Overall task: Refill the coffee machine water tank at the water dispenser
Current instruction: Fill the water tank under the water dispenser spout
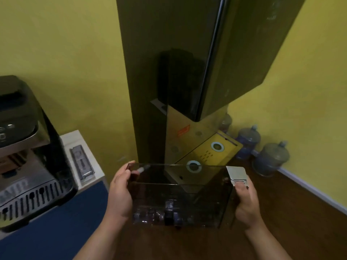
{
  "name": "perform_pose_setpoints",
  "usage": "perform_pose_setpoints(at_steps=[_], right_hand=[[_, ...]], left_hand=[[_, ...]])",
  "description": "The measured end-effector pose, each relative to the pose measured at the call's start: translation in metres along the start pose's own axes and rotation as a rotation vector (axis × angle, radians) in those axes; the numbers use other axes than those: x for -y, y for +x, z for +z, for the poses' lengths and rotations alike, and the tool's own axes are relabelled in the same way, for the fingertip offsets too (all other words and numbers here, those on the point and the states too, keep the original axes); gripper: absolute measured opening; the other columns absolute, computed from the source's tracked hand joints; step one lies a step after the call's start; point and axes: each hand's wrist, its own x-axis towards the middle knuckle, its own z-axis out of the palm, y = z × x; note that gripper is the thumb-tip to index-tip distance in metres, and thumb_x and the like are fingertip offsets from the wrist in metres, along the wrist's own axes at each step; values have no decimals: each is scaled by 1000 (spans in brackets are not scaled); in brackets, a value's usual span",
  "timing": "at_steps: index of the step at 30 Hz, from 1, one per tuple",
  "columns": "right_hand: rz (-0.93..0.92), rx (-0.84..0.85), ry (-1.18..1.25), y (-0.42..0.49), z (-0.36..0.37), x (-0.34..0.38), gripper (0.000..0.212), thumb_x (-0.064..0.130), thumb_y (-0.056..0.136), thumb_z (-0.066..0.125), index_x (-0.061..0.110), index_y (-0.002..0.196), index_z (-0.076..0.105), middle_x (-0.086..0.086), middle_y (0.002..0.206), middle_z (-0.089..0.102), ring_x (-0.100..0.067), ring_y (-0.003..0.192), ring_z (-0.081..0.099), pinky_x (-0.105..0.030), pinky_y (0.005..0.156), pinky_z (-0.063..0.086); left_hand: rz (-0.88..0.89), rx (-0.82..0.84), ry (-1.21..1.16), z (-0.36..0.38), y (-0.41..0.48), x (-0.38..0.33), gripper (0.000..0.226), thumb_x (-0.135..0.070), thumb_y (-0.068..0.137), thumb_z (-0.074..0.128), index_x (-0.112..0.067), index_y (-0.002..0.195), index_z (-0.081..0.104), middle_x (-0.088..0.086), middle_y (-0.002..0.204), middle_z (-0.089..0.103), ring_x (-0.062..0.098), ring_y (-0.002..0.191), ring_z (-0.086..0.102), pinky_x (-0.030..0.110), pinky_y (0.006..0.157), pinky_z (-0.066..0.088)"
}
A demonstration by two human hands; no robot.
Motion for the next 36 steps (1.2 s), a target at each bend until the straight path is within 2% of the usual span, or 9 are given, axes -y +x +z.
perform_pose_setpoints(at_steps=[2,4,8,10,16,22,28,32,36], right_hand=[[-6,-59,-39,-10,-15,3,81,74,64,66,10,114,59,-17,104,67,-29,96,65,-32,77,55],[-27,-109,-60,-19,-31,8,78,77,63,64,13,108,61,-6,94,69,-17,86,67,-24,70,55],[-78,-171,-76,-28,-71,13,65,68,72,61,12,106,61,3,91,72,-9,82,67,-17,68,53],[-80,-194,-56,-27,-95,10,50,51,79,56,10,107,61,3,91,73,-11,84,68,-18,70,53],[-80,-224,-20,-3,-176,1,39,40,80,56,10,103,62,-2,89,70,-19,84,66,-24,71,53],[-58,-160,31,46,-266,-2,34,18,80,44,-1,104,57,0,80,71,-14,76,67,-19,64,53],[-63,-106,43,98,-328,-4,53,39,77,55,-1,111,58,-20,97,66,-34,89,64,-35,76,52],[-38,-115,25,131,-351,-5,52,51,76,58,10,108,63,-11,96,68,-31,91,64,-33,75,51],[-18,-92,39,171,-360,-14,48,57,75,62,18,104,67,-9,96,70,-34,94,64,-36,80,50]], left_hand=[[-9,63,16,11,-6,5,37,-26,104,34,-30,94,69,13,127,59,26,119,54,25,89,48],[-64,93,-38,26,-14,8,34,-38,93,38,-32,99,71,16,119,64,30,115,58,42,100,46],[-107,161,-102,65,-25,15,32,-26,103,35,-24,106,66,14,103,65,26,101,62,44,91,47],[-112,190,-111,89,-29,17,34,-19,105,32,-20,105,65,12,99,63,24,96,59,40,85,46],[-137,190,-95,179,-41,30,33,-11,103,32,-16,95,64,6,87,65,2,70,66,15,59,51],[-181,177,-90,267,-51,50,23,-21,92,46,-21,98,68,7,94,70,23,91,64,37,77,47],[-250,67,-123,335,-58,65,22,-19,96,46,-17,97,67,12,95,69,27,94,62,38,78,47],[-191,21,-106,369,-50,61,25,-27,78,49,-21,91,71,6,89,72,27,95,63,40,84,45],[-248,-25,-152,394,-28,67,22,-20,93,48,-19,93,69,11,95,69,29,98,62,39,81,46]])
